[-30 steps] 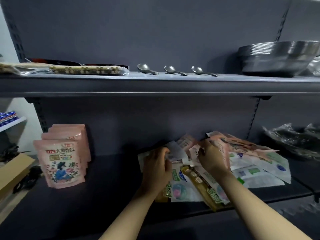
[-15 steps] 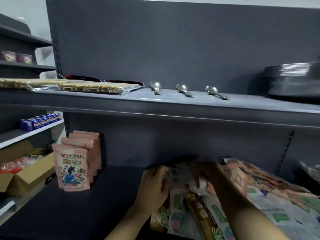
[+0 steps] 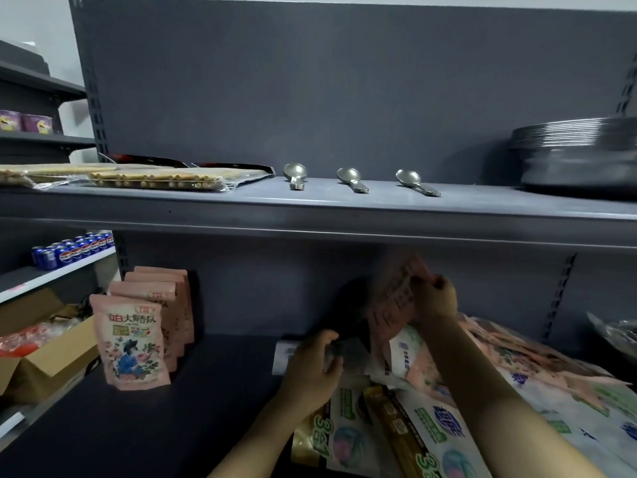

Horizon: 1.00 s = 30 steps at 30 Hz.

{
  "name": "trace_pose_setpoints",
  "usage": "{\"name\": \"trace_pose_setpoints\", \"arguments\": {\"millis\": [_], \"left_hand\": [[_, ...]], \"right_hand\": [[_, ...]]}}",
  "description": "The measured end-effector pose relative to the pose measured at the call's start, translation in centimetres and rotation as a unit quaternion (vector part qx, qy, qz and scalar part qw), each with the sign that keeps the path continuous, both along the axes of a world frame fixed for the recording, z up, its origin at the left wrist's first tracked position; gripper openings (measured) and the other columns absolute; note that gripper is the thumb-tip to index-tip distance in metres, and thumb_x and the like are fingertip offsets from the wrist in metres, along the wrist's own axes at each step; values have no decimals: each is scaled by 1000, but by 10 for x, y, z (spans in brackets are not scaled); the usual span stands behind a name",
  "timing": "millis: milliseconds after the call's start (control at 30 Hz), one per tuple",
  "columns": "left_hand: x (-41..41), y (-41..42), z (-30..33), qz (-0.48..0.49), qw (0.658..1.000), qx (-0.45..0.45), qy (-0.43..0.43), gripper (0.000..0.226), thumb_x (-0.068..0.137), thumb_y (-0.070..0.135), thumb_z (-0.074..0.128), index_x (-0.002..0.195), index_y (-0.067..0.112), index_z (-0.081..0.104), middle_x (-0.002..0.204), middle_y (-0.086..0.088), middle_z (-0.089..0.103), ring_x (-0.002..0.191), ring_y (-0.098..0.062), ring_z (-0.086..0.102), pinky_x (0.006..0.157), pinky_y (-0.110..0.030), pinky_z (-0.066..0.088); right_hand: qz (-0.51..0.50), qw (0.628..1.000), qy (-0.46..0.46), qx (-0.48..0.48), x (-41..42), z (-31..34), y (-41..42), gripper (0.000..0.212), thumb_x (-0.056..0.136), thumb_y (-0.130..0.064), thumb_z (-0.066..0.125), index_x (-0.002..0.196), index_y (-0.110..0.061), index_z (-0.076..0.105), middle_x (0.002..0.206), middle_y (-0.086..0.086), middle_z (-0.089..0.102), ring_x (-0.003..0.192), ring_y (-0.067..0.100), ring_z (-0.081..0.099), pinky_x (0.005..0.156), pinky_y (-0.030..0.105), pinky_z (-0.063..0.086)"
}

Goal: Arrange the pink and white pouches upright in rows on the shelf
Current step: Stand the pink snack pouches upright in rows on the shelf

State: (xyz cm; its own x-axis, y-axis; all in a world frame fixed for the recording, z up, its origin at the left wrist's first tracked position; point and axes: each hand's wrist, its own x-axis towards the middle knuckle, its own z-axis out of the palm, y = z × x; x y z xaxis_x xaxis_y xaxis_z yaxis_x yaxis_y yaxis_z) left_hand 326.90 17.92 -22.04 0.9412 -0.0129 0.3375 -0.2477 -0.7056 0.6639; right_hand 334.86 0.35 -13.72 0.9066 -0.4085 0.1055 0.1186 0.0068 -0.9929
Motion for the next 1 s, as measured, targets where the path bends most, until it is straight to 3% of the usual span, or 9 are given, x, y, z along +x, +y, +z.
{"name": "trace_pose_setpoints", "arguments": {"millis": [133, 300, 400, 500, 600, 667, 767, 833, 1000], "left_hand": [[3, -17, 17, -39, 999, -8, -14, 56, 91, 33, 53, 142, 28, 28, 146, 5, 33, 135, -12, 32, 106, -25, 31], [6, -37, 34, -4, 990, 94, -105, 85, 81, 44, 62, 147, 35, 10, 157, 4, 11, 143, -17, 12, 116, -35, 16], [10, -44, 46, 30, 987, 105, -120, 65, 88, 40, 55, 144, 30, 24, 147, -3, 37, 133, -23, 37, 109, -38, 34], [8, -36, 59, 31, 995, -14, -96, 33, 95, 28, 46, 128, 29, 48, 101, 1, 64, 93, -18, 64, 78, -30, 53], [3, -18, 66, -28, 982, -187, 12, 30, 93, 20, 52, 123, 22, 57, 96, 4, 64, 89, -16, 62, 75, -29, 50], [1, -5, 68, -31, 947, -308, 85, 29, 90, 17, 57, 119, 15, 60, 97, -2, 69, 90, -21, 66, 79, -35, 52], [-8, 19, 66, -43, 865, -468, 175, 22, 87, 15, 61, 109, 10, 63, 90, -10, 73, 84, -26, 69, 76, -37, 56], [-18, 35, 63, -78, 829, -514, 208, 16, 89, 12, 57, 103, 8, 63, 86, -11, 74, 78, -23, 69, 72, -35, 57], [-41, 65, 49, -90, 817, -524, 222, 26, 82, 16, 61, 107, 7, 62, 95, -12, 73, 83, -22, 71, 79, -35, 55]], "right_hand": [[-91, 994, -50, -27, -19, 18, 0, 24, 92, -6, 44, 112, 3, 51, 95, 12, 48, 85, 22, 44, 70, 29, 31], [-34, 997, -61, 28, -31, 24, 8, 20, 81, -13, 51, 99, -4, 52, 85, 10, 53, 78, 24, 53, 66, 31, 40], [80, 994, -48, 57, -27, 15, 16, 35, 70, -19, 55, 100, -1, 56, 93, 21, 65, 87, 39, 66, 61, 34, 52], [173, 978, -42, 106, -41, 16, 25, 32, 92, -25, 53, 109, 3, 53, 94, 26, 63, 75, 32, 68, 58, 32, 57], [209, 972, -52, 90, -52, 17, 33, 51, 94, -44, 47, 116, 1, 54, 105, 24, 65, 89, 28, 68, 67, 30, 55], [215, 973, -40, 74, -59, 17, 38, 43, 95, -49, 41, 112, -12, 55, 100, 8, 64, 81, 15, 62, 59, 23, 46], [216, 974, -58, 23, -67, 11, 49, 11, 99, -24, 44, 100, -18, 53, 85, -5, 57, 79, 12, 58, 55, 18, 46], [202, 976, -86, 2, -68, 5, 54, 21, 95, 1, 43, 93, -18, 54, 84, -4, 58, 82, 18, 59, 64, 23, 48], [205, 975, -92, -11, -68, -9, 67, 42, 89, 14, 37, 89, -25, 54, 90, -4, 56, 86, 17, 53, 85, 38, 46]]}}
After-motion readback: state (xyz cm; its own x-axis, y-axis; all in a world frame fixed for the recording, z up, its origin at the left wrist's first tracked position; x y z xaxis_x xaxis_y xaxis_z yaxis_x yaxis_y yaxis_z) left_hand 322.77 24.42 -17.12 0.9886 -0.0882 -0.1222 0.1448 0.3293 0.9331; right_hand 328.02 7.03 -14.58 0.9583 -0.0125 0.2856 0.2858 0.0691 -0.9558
